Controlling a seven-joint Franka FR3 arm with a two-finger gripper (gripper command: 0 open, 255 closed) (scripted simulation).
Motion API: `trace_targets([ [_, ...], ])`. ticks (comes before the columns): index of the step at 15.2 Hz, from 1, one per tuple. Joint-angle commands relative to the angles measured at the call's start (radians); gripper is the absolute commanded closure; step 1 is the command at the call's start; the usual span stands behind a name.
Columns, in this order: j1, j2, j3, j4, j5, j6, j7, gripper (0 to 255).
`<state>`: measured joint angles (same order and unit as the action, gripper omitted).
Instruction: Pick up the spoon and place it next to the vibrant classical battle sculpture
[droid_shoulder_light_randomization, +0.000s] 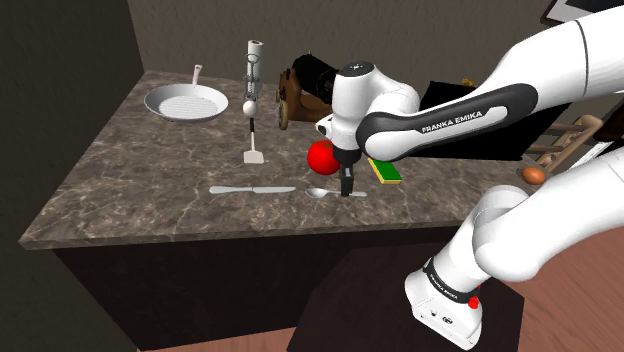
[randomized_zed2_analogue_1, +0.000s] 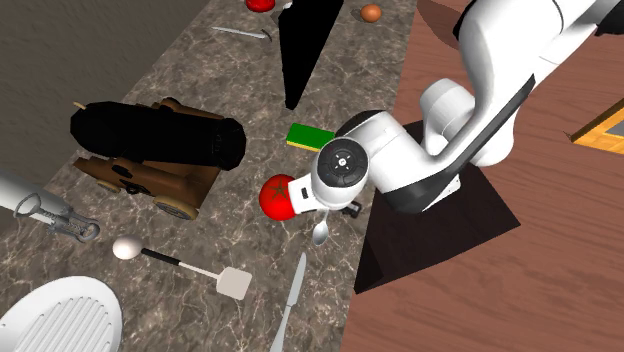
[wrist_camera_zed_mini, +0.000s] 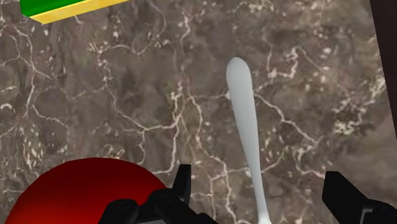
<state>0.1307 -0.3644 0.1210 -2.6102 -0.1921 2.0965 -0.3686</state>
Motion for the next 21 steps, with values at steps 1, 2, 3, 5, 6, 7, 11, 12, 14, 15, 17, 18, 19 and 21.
trace_targets([
  [1,-0.002,0.016,0.001,-0.020,-0.010,0.035,0.003,0],
  [2,-0.005,0.023,0.000,-0.028,-0.014,0.051,0.005,0],
  [3,-0.007,0.030,-0.001,-0.037,-0.018,0.066,0.008,0],
  [5,-0.011,0.042,-0.003,-0.049,-0.025,0.091,0.011,0],
  [6,-0.011,0.042,-0.003,-0.049,-0.025,0.091,0.011,0],
  [7,-0.011,0.042,-0.003,-0.049,-0.025,0.091,0.011,0],
  [11,-0.011,0.042,-0.003,-0.049,-0.025,0.091,0.011,0],
  [12,-0.011,0.042,-0.003,-0.049,-0.025,0.091,0.011,0],
  [14,-0.011,0.044,-0.002,-0.047,-0.024,0.091,0.012,255],
  [15,-0.013,0.045,-0.004,-0.049,-0.026,0.094,0.010,255],
  [17,-0.015,0.055,-0.005,-0.042,-0.029,0.097,0.009,255],
  [18,-0.013,0.058,-0.003,-0.037,-0.027,0.094,0.011,255],
  [19,-0.014,0.059,-0.003,-0.036,-0.028,0.094,0.010,255],
  [21,-0.015,0.057,-0.004,-0.042,-0.029,0.098,0.010,255],
])
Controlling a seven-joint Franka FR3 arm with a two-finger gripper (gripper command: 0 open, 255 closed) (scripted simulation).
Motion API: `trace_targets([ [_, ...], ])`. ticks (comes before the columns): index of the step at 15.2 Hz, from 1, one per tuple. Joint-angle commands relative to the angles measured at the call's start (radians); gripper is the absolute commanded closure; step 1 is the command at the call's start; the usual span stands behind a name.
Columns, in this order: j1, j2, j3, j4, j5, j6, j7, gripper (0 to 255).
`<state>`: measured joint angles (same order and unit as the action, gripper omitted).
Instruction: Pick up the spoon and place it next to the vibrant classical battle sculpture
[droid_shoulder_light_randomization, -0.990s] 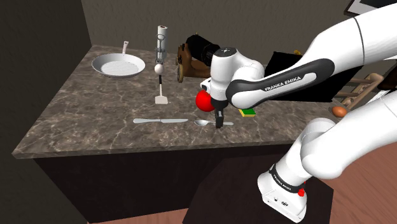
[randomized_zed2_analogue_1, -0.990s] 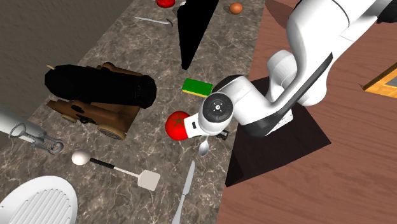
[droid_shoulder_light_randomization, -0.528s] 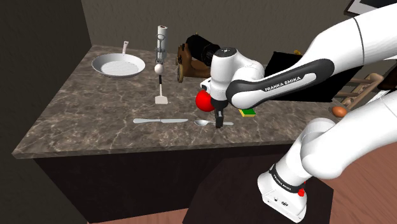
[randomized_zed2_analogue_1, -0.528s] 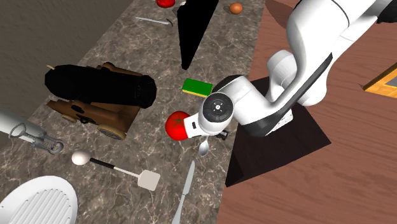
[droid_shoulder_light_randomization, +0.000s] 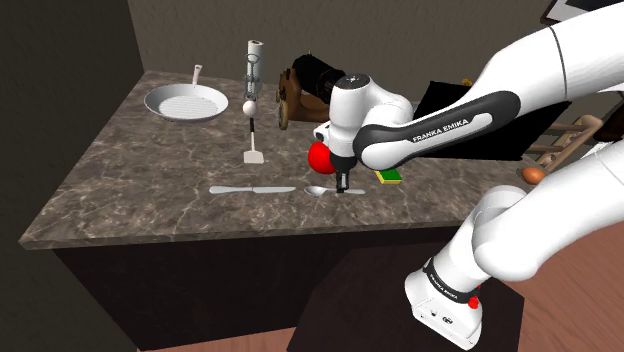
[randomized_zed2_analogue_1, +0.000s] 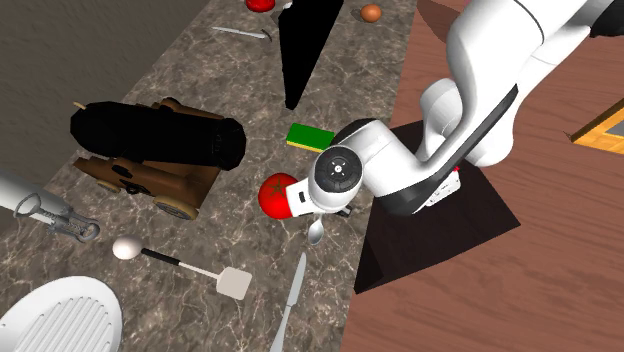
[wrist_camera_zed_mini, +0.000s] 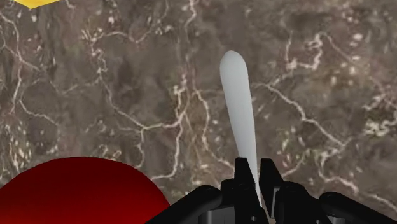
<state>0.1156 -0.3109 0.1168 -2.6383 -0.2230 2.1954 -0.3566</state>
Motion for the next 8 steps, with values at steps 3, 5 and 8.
trace_targets([
  [3,0.006,-0.022,0.000,-0.015,0.010,-0.024,-0.005,255],
  [5,0.008,-0.042,-0.001,-0.003,0.016,-0.055,-0.014,255],
  [8,0.011,-0.069,-0.003,0.017,0.025,-0.102,-0.027,255],
])
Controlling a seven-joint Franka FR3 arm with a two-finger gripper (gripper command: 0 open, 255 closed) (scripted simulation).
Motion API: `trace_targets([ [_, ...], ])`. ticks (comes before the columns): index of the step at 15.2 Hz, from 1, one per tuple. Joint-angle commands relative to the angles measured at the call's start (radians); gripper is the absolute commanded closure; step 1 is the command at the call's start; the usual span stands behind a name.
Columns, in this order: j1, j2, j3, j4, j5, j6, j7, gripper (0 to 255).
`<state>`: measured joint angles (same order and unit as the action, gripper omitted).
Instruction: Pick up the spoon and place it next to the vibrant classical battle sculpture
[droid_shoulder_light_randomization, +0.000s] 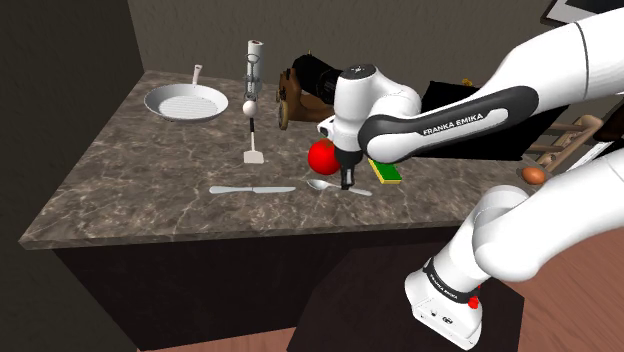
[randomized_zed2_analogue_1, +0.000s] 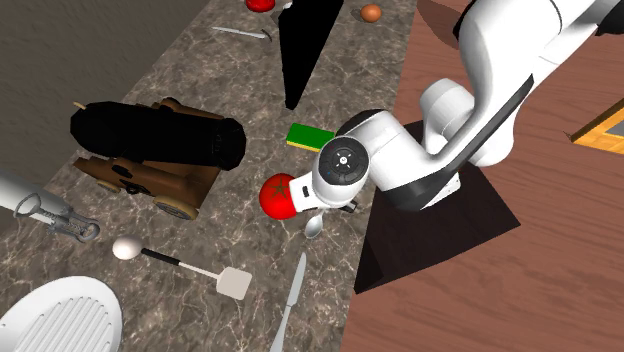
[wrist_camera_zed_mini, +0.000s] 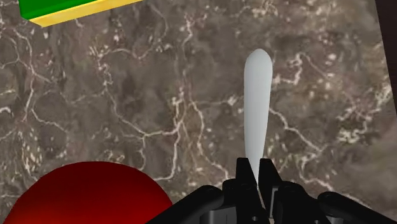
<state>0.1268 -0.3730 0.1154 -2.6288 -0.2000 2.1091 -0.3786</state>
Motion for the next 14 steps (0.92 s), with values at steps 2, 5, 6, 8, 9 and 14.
trace_targets([
  [2,0.002,-0.023,-0.003,0.023,0.007,-0.046,-0.013,255],
  [5,0.004,-0.046,-0.004,0.047,0.013,-0.092,-0.024,255],
  [6,0.005,-0.053,-0.005,0.055,0.015,-0.106,-0.027,255],
  [8,0.006,-0.066,-0.006,0.072,0.018,-0.136,-0.034,255],
  [9,0.007,-0.072,-0.006,0.081,0.020,-0.151,-0.038,255],
  [14,0.008,-0.098,-0.008,0.129,0.026,-0.223,-0.053,255],
])
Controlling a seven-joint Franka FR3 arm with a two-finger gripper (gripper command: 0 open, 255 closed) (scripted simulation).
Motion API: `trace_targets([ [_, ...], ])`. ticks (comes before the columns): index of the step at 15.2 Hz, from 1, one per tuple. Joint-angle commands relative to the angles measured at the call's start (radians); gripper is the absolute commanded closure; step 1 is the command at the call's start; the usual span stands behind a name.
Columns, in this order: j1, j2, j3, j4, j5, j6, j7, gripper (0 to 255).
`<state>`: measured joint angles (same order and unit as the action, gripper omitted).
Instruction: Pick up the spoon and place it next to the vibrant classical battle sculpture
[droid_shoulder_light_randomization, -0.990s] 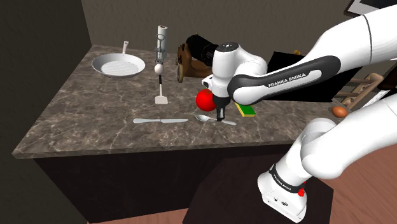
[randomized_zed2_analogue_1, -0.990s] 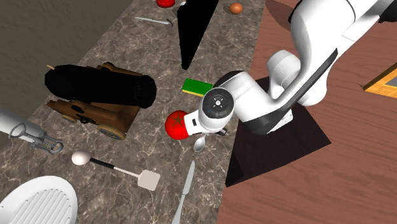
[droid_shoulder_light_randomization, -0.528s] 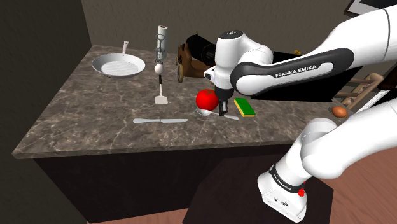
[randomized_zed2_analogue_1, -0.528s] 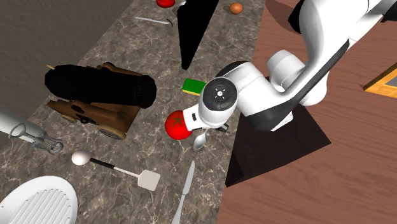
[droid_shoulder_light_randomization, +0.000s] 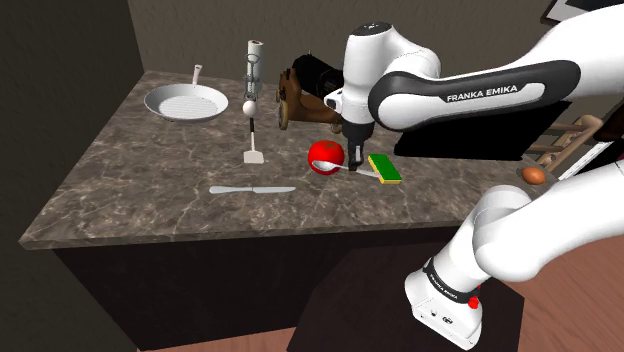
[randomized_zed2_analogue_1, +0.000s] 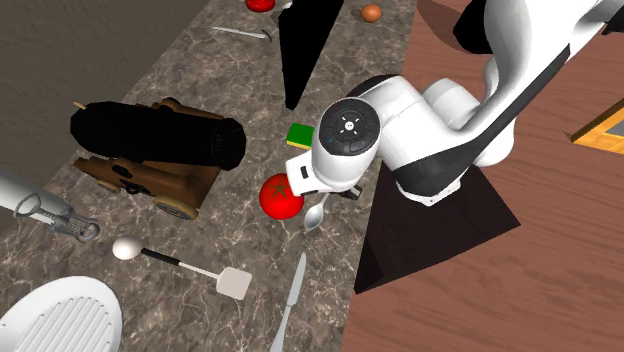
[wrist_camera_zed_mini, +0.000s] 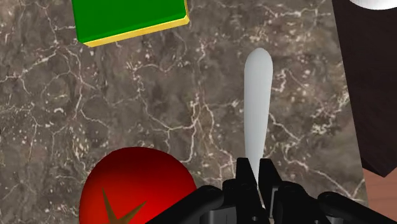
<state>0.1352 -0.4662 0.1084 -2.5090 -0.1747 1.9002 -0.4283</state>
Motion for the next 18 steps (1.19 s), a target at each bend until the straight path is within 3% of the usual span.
trace_targets([
  [1,0.000,-0.009,-0.001,0.020,0.002,-0.029,-0.006,255],
  [18,0.000,-0.044,-0.003,0.221,0.011,-0.260,-0.051,255],
])
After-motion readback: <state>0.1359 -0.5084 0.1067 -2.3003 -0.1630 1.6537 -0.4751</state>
